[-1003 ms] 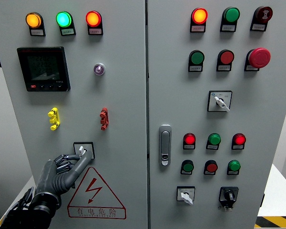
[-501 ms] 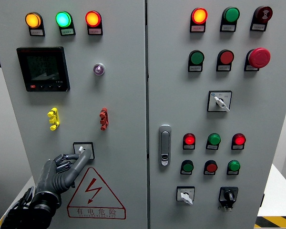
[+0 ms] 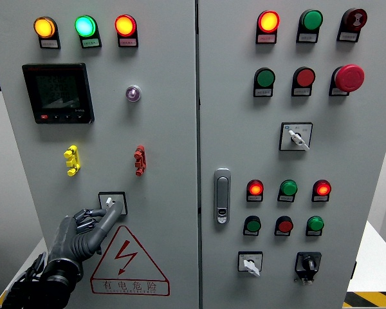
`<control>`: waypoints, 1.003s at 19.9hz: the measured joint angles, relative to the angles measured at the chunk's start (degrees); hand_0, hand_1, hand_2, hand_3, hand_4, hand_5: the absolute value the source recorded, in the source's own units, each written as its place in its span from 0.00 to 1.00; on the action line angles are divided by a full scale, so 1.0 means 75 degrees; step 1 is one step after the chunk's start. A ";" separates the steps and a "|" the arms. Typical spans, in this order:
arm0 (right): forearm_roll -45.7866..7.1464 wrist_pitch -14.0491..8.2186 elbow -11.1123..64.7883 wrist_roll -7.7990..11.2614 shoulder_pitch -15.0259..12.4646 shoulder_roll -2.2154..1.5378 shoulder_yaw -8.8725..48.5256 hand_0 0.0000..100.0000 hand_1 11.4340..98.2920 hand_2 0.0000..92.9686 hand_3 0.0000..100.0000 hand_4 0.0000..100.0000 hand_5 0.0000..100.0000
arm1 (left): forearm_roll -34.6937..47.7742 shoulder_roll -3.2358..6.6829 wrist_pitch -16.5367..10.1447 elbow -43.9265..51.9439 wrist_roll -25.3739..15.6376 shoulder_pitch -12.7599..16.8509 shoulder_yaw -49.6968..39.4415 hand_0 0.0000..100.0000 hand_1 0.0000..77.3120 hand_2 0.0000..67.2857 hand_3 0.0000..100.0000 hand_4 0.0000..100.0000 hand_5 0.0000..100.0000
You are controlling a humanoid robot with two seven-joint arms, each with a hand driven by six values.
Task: Turn on light switch 1
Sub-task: 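Place the left hand fingers on the white rotary switch handle, then twist the rotary switch handle with the left hand fingers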
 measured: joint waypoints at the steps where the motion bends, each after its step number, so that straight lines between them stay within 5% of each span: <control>1: 0.0000 0.0001 0.0000 0.0000 0.0000 0.0001 0.0000 0.00 0.09 0.00 0.19 0.19 0.11 | 0.0000 0.0004 0.0000 0.0000 0.0018 0.0000 0.0000 0.00 0.69 0.76 0.91 1.00 0.89; 5: -0.0003 0.0001 0.0003 0.0000 0.0000 0.0002 0.0000 0.00 0.09 0.00 0.19 0.19 0.11 | 0.0000 0.0009 0.0000 0.0001 0.0044 -0.0010 -0.0009 0.18 0.65 0.76 0.91 1.00 0.89; 20: -0.0004 -0.0004 0.0001 0.0000 0.0000 -0.0006 0.0000 0.00 0.09 0.00 0.19 0.19 0.11 | 0.0005 0.0022 0.0002 0.0057 0.0081 -0.0103 0.0001 0.21 0.65 0.77 0.91 1.00 0.89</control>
